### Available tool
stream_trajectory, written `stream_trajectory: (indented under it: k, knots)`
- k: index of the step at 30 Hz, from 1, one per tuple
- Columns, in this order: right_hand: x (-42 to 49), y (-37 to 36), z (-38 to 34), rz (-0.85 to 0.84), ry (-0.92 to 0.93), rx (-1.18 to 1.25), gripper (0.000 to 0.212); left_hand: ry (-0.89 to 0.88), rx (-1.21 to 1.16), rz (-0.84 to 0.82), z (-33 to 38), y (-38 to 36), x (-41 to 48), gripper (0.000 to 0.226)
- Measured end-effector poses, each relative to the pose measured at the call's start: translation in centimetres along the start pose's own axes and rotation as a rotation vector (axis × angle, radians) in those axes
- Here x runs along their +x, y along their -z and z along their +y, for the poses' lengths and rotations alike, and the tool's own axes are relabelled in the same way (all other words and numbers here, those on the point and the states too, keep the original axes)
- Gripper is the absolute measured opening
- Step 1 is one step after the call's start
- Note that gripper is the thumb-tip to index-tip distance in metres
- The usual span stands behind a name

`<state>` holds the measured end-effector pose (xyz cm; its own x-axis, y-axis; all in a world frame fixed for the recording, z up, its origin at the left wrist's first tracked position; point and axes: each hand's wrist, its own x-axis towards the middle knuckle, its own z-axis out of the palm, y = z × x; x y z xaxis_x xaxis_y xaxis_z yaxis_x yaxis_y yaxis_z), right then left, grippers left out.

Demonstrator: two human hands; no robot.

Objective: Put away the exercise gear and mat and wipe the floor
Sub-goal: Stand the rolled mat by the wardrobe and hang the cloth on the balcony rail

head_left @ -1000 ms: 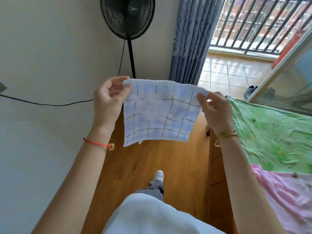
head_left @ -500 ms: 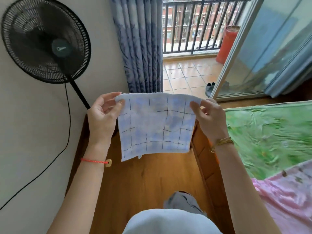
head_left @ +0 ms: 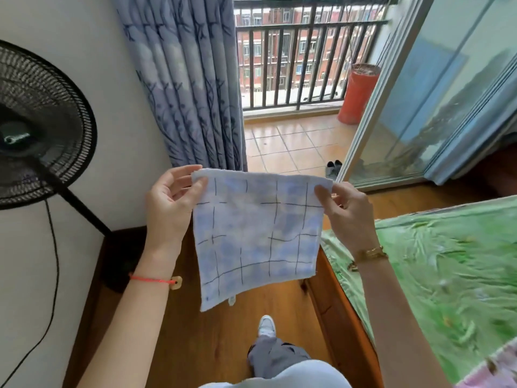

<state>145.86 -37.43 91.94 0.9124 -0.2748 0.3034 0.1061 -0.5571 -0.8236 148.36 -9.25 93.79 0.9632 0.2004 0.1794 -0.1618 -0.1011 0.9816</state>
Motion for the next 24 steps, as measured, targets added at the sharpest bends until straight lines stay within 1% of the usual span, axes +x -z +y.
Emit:
stream_trajectory:
  k: [7,11,12,15,19,24]
  knots:
    - [12.6,-0.7,3.2,0.031,-0.024,0.002,0.019,0.003,0.006,0.014,-1.0,-6.8,11.4,0.028]
    - [18.5,-1.1,5.8,0.024,-0.061,-0.015,0.029,0.027,-0.002,-0.006,-1.5,-10.7,16.4,0.021]
    - [19.8,-1.2,6.5,0.023,-0.073,-0.016,0.028,0.032,-0.009,-0.015,-1.7,-11.7,17.5,0.02]
    - [23.4,-1.7,8.2,0.041,-0.095,0.002,0.016,0.032,-0.004,-0.051,-2.7,-14.9,21.1,0.023]
    - [28.3,-2.8,10.3,0.066,-0.145,-0.011,0.01,0.027,-0.004,-0.109,-4.3,-19.1,26.8,0.021]
    - [36.3,-4.4,12.7,0.117,-0.199,-0.006,0.011,0.063,-0.073,-0.2,-6.0,-24.3,35.4,0.021]
